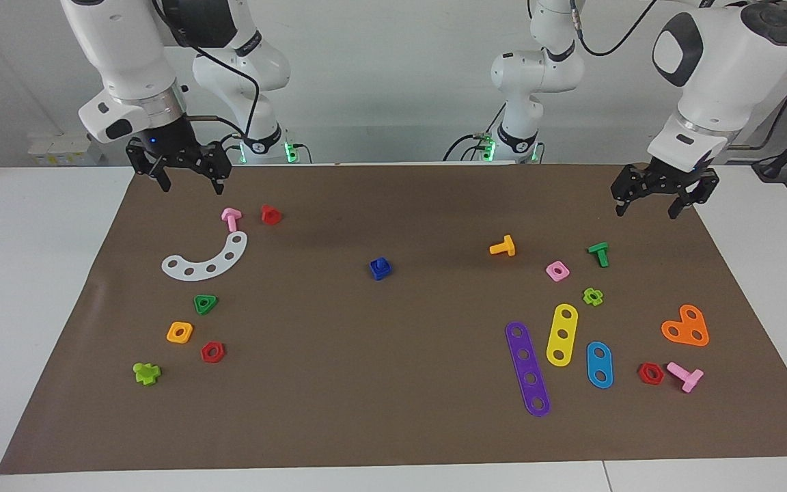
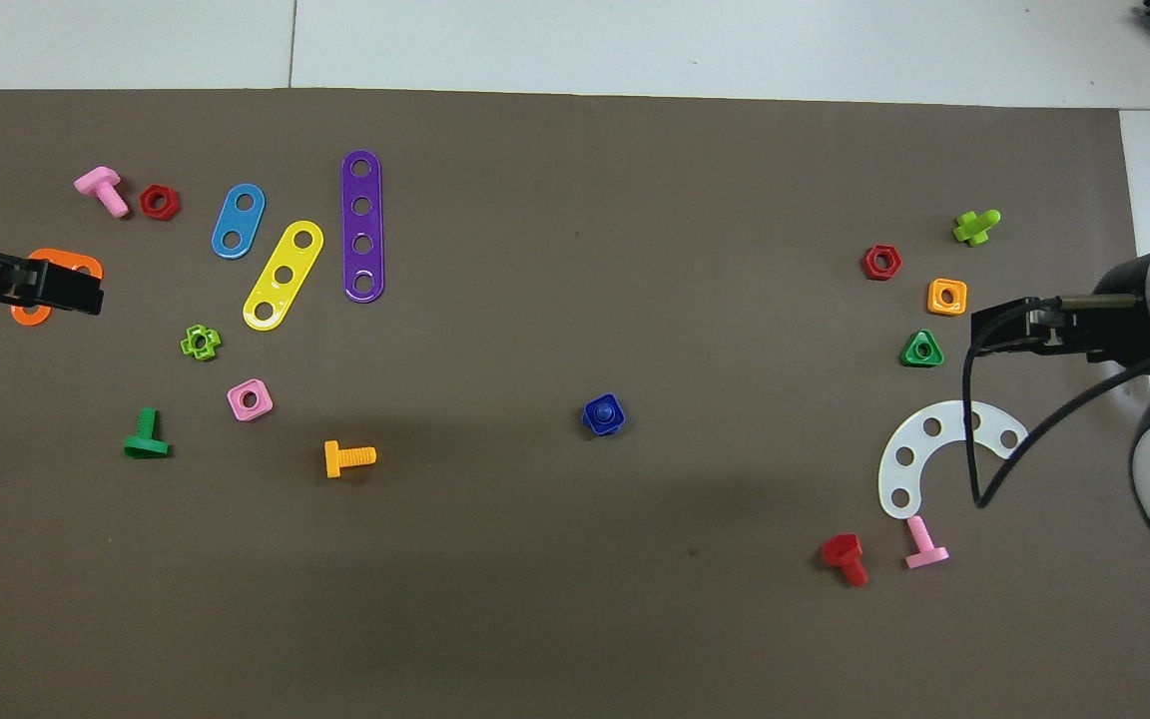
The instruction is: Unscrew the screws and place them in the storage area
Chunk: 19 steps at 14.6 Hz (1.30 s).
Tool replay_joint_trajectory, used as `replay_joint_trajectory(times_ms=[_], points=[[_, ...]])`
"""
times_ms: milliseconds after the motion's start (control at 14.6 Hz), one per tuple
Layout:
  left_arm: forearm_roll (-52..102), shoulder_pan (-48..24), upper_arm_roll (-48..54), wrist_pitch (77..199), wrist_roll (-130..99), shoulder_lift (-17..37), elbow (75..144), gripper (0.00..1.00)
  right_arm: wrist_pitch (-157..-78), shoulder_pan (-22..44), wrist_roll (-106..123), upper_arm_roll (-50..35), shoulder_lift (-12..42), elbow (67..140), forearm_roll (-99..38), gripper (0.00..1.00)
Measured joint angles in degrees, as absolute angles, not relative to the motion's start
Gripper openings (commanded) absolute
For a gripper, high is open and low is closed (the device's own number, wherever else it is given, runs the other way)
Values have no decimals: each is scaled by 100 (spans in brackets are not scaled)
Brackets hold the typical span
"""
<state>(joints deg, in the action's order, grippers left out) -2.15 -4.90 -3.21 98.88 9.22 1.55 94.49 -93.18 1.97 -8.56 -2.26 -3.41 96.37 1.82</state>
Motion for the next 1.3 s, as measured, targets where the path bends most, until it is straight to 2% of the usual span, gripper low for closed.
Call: replay_joint_trajectory(times_ms=[1093, 1298], points=[[-219, -482, -337, 9937, 974, 132, 9484, 100, -9317, 207, -856, -239, -343, 9655, 178, 99], [-219, -482, -336, 9937, 974, 132, 9484, 100, -9442, 512, -970, -257, -354, 9782, 146, 99]])
